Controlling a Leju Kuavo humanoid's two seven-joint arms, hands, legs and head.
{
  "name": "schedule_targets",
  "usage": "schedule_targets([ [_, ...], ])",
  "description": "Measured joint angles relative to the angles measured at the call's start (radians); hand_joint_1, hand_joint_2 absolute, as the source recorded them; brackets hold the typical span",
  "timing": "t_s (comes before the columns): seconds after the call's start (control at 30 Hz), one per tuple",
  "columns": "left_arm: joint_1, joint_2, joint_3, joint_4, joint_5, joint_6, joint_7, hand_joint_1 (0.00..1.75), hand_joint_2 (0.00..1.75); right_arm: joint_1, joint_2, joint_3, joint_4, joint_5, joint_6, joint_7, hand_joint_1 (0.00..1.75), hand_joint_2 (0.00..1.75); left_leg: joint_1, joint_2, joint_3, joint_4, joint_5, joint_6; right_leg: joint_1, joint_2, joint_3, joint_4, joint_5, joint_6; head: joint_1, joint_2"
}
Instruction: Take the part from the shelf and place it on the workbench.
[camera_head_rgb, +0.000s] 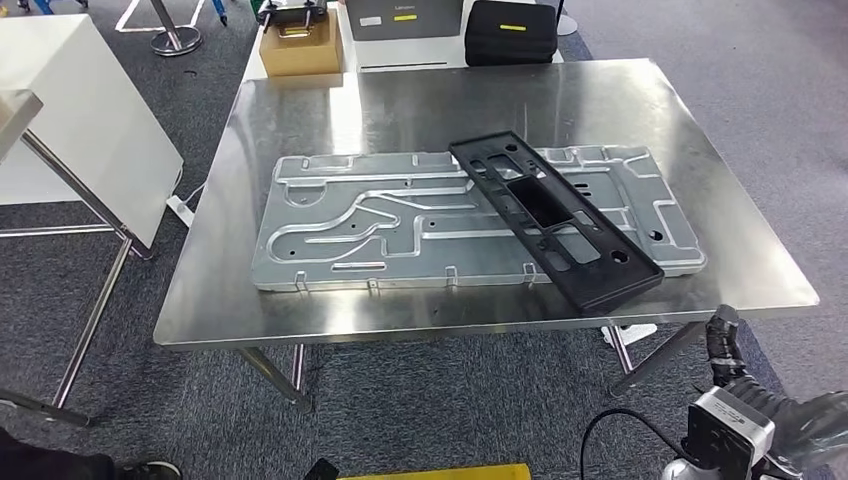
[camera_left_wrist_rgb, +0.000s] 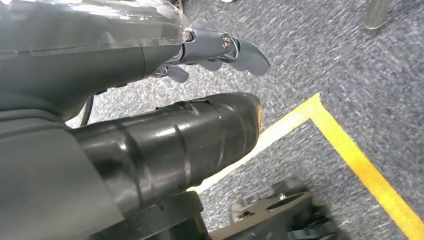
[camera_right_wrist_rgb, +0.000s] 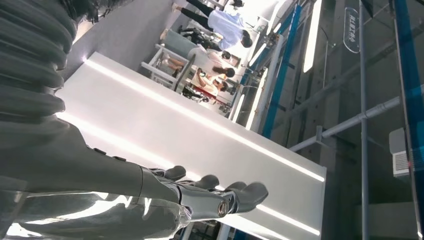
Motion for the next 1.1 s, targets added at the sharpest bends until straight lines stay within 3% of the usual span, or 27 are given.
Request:
schedule_targets([
  [0.03,0.0,0.0,0.0,0.0,0.001,0.0,0.0,0.0,0.0,0.0,0.001,0.0,0.002,0.0,0.0,0.0,0.0,1.75,0.001,0.0,-0.018,0.059,-0.029,-0.003,0.002,-0.001,-0.01,0.002,0.006,-0.001,0.0,0.0],
  [0.07,0.0,0.0,0.0,0.0,0.001,0.0,0.001,0.0,0.0,0.0,0.001,0.0,0.003,0.0,0.0,0.001,0.0,1.75,0.002,0.0,-0.024,0.095,-0.04,-0.005,0.003,-0.002,-0.021,0.004,0.013,-0.001,0.0,0.0],
  [0.1,0.0,0.001,0.0,0.0,0.002,0.0,0.001,0.0,0.0,0.001,0.001,0.0,0.004,0.003,0.0,0.005,0.0,1.75,0.003,0.0,-0.013,0.097,-0.03,-0.006,0.003,-0.002,-0.031,0.006,0.019,0.0,0.0,0.0],
  [0.17,0.0,0.001,0.0,0.0,0.003,0.0,0.002,0.0,0.0,0.001,0.001,0.0,0.006,0.007,0.0,0.01,0.0,1.75,0.004,0.0,0.064,-0.007,0.026,-0.005,0.002,-0.002,-0.049,0.012,0.03,0.006,0.0,0.0],
  [0.23,-0.002,0.001,-0.001,0.0,0.005,0.0,0.002,0.0,0.0,0.001,0.002,0.0,0.007,0.005,0.0,0.006,0.0,1.75,0.002,-0.001,0.148,-0.14,0.053,0.001,0.003,-0.002,-0.06,0.018,0.041,0.016,0.0,0.0],
  [0.3,-0.002,0.001,-0.001,0.0,0.007,0.0,0.002,0.0,0.0,0.0,0.002,0.0,0.009,0.001,0.0,0.001,0.0,1.75,-0.002,-0.002,0.169,-0.188,0.051,0.009,0.005,-0.002,-0.064,0.019,0.053,0.03,0.001,0.0],
  [0.37,0.0,0.001,-0.002,0.0,0.009,0.0,0.002,0.0,0.0,0.0,0.002,0.0,0.011,-0.001,0.0,0.0,0.0,1.75,-0.002,0.0,0.155,-0.19,0.065,0.023,0.003,-0.002,-0.067,0.019,0.062,0.044,0.001,0.0],
  [0.43,-0.001,0.001,-0.002,0.0,0.009,0.0,0.003,0.0,0.0,0.001,0.002,0.0,0.013,-0.002,0.0,0.0,0.0,1.75,0.0,0.004,0.139,-0.193,0.085,0.042,0.001,0.001,-0.083,0.054,0.016,0.054,0.001,0.0],
  [0.5,-0.001,0.001,-0.002,0.0,0.009,0.0,0.003,0.0,0.0,0.001,0.002,0.0,0.016,-0.003,0.0,0.0,0.0,1.75,-0.002,0.007,0.116,-0.193,0.105,0.054,0.0,0.003,-0.117,0.16,-0.081,0.06,0.001,0.0],
  [0.53,-0.001,0.001,-0.002,0.0,0.01,0.0,0.003,0.0,0.0,0.002,0.002,0.0,0.017,-0.003,0.0,0.0,0.0,1.75,-0.004,0.008,0.103,-0.191,0.116,0.057,0.0,0.003,-0.133,0.223,-0.118,0.062,0.001,0.0],
  [0.57,0.0,0.001,-0.002,0.0,0.01,0.0,0.003,0.0,0.0,0.003,0.002,0.0,0.018,-0.003,0.0,0.0,0.0,1.75,-0.006,0.009,0.089,-0.189,0.126,0.057,0.001,0.003,-0.139,0.271,-0.135,0.063,0.001,0.0],
  [0.6,0.001,0.001,-0.002,0.0,0.01,0.0,0.003,0.0,0.0,0.004,0.002,0.0,0.02,-0.003,0.0,0.0,0.0,1.75,-0.008,0.009,0.074,-0.187,0.135,0.057,0.001,0.003,-0.13,0.29,-0.129,0.062,0.001,0.0],
  [0.63,0.001,0.001,-0.002,0.0,0.01,0.0,0.003,0.0,0.0,0.004,0.002,0.0,0.02,-0.003,0.0,0.0,0.0,1.75,-0.01,0.01,0.06,-0.184,0.143,0.057,0.002,0.003,-0.103,0.271,-0.108,0.059,0.001,0.0],
  [0.7,0.002,0.0,-0.002,0.0,0.01,0.0,0.003,0.0,0.0,0.004,0.002,0.0,0.021,-0.003,0.0,0.0,0.0,1.75,-0.013,0.009,0.039,-0.178,0.156,0.055,0.008,0.004,-0.005,0.144,-0.069,0.043,0.001,0.0],
  [0.77,0.002,0.0,-0.002,0.0,0.011,0.0,0.003,0.0,0.0,0.004,0.002,0.0,0.021,-0.003,-0.001,0.0,0.0,1.75,-0.015,0.008,0.03,-0.176,0.17,0.047,0.018,0.004,0.075,0.021,-0.065,0.026,0.001,0.0],
  [0.8,0.001,0.0,-0.002,0.0,0.011,0.0,0.003,0.0,0.0,0.004,0.002,0.0,0.021,-0.003,-0.001,-0.001,0.0,1.75,-0.014,0.009,0.028,-0.177,0.177,0.042,0.022,0.005,0.09,-0.009,-0.069,0.02,0.001,0.0],
  [0.87,0.002,0.0,-0.002,0.0,0.011,0.0,0.003,0.0,0.0,0.004,0.002,0.0,0.021,-0.003,-0.001,-0.001,0.0,1.75,-0.012,0.009,0.026,-0.181,0.19,0.028,0.023,0.004,0.085,-0.023,-0.052,0.011,0.001,0.0],
  [0.9,0.002,0.0,-0.002,0.0,0.011,0.0,0.003,0.0,0.0,0.003,0.003,0.0,0.021,-0.003,-0.001,-0.001,0.0,1.75,-0.011,0.008,0.021,-0.177,0.182,0.022,0.02,0.002,0.08,-0.03,-0.04,0.005,0.001,0.0],
  [0.93,0.003,0.0,-0.002,0.0,0.011,0.0,0.003,0.0,0.0,0.004,0.004,0.0,0.022,-0.003,-0.001,-0.001,0.0,1.75,-0.011,0.007,0.013,-0.159,0.155,0.015,0.016,0.0,0.071,-0.037,-0.027,-0.002,0.0,0.0],
  [1.03,0.005,0.001,-0.002,0.0,0.012,0.0,0.003,0.0,0.0,0.006,0.005,0.0,0.023,-0.003,0.0,-0.001,0.0,1.75,-0.003,0.005,-0.028,-0.009,0.013,-0.003,0.013,-0.005,0.029,-0.042,0.01,-0.013,-0.003,0.0],
  [1.07,0.005,0.001,-0.002,0.0,0.012,0.0,0.003,0.0,0.0,0.006,0.005,0.0,0.024,-0.003,0.0,-0.001,0.0,1.75,0.0,0.005,-0.035,0.045,-0.013,-0.008,0.012,-0.006,0.014,-0.04,0.021,-0.012,-0.003,0.0],
  [1.1,0.005,0.002,-0.002,0.0,0.012,0.0,0.003,0.0,0.0,0.007,0.005,0.0,0.025,-0.002,0.0,-0.001,0.0,1.75,0.003,0.005,-0.031,0.079,-0.013,-0.013,0.011,-0.007,-0.003,-0.037,0.032,-0.009,-0.003,0.0],
])
